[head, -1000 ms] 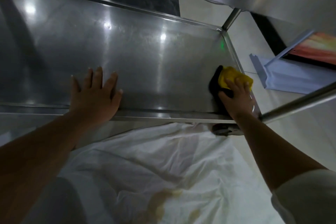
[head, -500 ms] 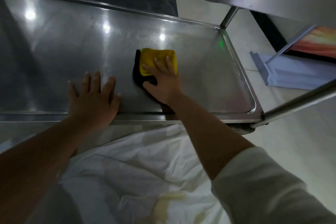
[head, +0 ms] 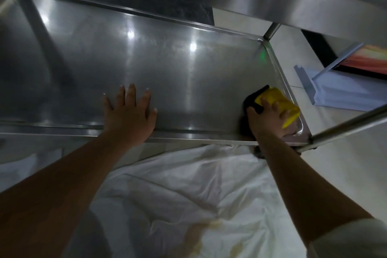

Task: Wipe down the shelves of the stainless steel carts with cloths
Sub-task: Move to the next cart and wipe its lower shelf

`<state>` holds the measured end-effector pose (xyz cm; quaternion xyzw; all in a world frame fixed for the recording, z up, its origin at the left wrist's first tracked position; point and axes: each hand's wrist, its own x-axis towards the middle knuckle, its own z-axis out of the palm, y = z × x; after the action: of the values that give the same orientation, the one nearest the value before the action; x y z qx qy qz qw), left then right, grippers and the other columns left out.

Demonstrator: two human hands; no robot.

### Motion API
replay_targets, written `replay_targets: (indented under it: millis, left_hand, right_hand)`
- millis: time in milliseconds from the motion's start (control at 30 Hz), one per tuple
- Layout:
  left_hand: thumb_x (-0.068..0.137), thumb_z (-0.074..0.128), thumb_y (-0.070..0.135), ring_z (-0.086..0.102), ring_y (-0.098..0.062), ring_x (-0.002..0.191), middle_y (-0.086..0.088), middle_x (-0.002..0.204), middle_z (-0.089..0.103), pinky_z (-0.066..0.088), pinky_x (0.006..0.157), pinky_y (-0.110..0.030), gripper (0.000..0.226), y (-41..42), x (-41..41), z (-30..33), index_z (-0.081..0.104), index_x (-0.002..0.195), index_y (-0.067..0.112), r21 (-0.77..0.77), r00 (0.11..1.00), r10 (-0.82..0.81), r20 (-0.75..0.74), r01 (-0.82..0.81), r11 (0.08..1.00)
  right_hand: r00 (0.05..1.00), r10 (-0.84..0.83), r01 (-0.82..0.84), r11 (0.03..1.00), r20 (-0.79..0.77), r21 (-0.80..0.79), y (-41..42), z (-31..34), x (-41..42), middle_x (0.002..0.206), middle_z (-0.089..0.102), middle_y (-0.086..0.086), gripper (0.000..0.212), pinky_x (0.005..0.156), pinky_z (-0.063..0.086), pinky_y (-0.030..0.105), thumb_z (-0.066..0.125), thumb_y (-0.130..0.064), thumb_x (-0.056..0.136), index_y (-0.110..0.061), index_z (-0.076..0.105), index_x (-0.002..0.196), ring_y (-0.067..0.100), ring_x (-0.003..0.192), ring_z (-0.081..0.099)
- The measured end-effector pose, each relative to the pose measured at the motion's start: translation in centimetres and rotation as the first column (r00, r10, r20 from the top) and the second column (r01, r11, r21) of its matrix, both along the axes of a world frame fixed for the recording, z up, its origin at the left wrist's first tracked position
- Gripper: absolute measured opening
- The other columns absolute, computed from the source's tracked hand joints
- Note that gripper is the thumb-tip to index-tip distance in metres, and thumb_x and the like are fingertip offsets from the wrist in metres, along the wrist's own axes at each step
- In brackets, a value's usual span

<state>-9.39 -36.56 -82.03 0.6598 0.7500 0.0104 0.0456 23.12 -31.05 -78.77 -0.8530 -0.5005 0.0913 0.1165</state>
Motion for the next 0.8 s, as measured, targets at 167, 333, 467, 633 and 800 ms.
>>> replay_targets:
  millis: [167, 333, 467, 633, 800]
  left_hand:
    - [0.092, 0.028, 0.063, 0.012, -0.025, 0.147, -0.002, 0.162, 0.014, 0.014, 0.115, -0.047, 0.068, 0.3, -3.0, 1.2, 0.016, 0.152, 0.033, -0.026, 0.985, -0.170, 0.008, 0.170, 0.985]
    - [0.093, 0.031, 0.064, 0.022, -0.023, 0.146, -0.003, 0.160, 0.023, 0.023, 0.115, -0.041, 0.072, -2.7, -10.2, 2.3, 0.028, 0.152, 0.021, 0.006, 0.983, -0.184, 0.008, 0.184, 0.983]
    - [0.080, 0.011, 0.082, 0.015, -0.024, 0.148, -0.001, 0.162, 0.014, 0.020, 0.115, -0.047, 0.096, -5.4, -17.4, 3.0, 0.018, 0.153, 0.021, -0.066, 1.000, 0.017, -0.024, -0.018, 0.998]
    - [0.049, -0.013, 0.098, 0.000, -0.019, 0.150, -0.001, 0.163, 0.000, 0.011, 0.116, -0.054, 0.131, -7.7, -23.5, 2.8, 0.003, 0.155, 0.023, -0.176, 0.985, 0.170, -0.023, -0.171, 0.969]
    - [0.049, -0.014, 0.099, -0.003, -0.021, 0.149, -0.007, 0.163, 0.001, 0.004, 0.117, -0.054, 0.136, -7.5, -23.5, 2.0, 0.003, 0.154, 0.014, -0.155, 0.983, 0.183, 0.027, -0.177, 0.972]
  right_hand:
    - [0.924, 0.381, -0.381, 0.924, 0.043, 0.003, -2.6, -0.2, -13.2, 0.160, 0.011, -0.001, 0.062, 0.111, 0.013, 0.062, 0.048, -0.053, 0.086, -0.039, 0.030, 0.144, 0.031, 0.146, -0.008]
    - [0.474, 0.880, -0.878, 0.473, -0.001, 0.071, -4.5, -0.4, -20.9, 0.158, 0.020, 0.000, 0.063, 0.113, 0.015, 0.058, 0.060, -0.047, 0.082, -0.037, 0.040, 0.141, 0.030, 0.147, -0.004]
    - [0.299, 0.954, -0.928, 0.290, 0.002, 0.232, -3.1, 0.1, -17.8, 0.145, 0.041, 0.014, 0.058, 0.109, 0.029, 0.057, 0.070, -0.026, 0.073, -0.014, 0.058, 0.128, 0.042, 0.141, 0.020]
    - [0.743, 0.669, -0.662, 0.724, 0.039, 0.196, -0.7, -0.6, -14.3, 0.152, 0.033, 0.006, 0.060, 0.107, 0.026, 0.060, 0.067, -0.035, 0.082, -0.024, 0.048, 0.137, 0.031, 0.145, 0.017]
    - [0.963, 0.266, -0.268, 0.961, 0.029, 0.067, 1.5, -0.7, -20.8, 0.158, 0.016, 0.003, 0.060, 0.110, 0.013, 0.065, 0.048, -0.048, 0.090, -0.032, 0.032, 0.145, 0.033, 0.146, -0.003]
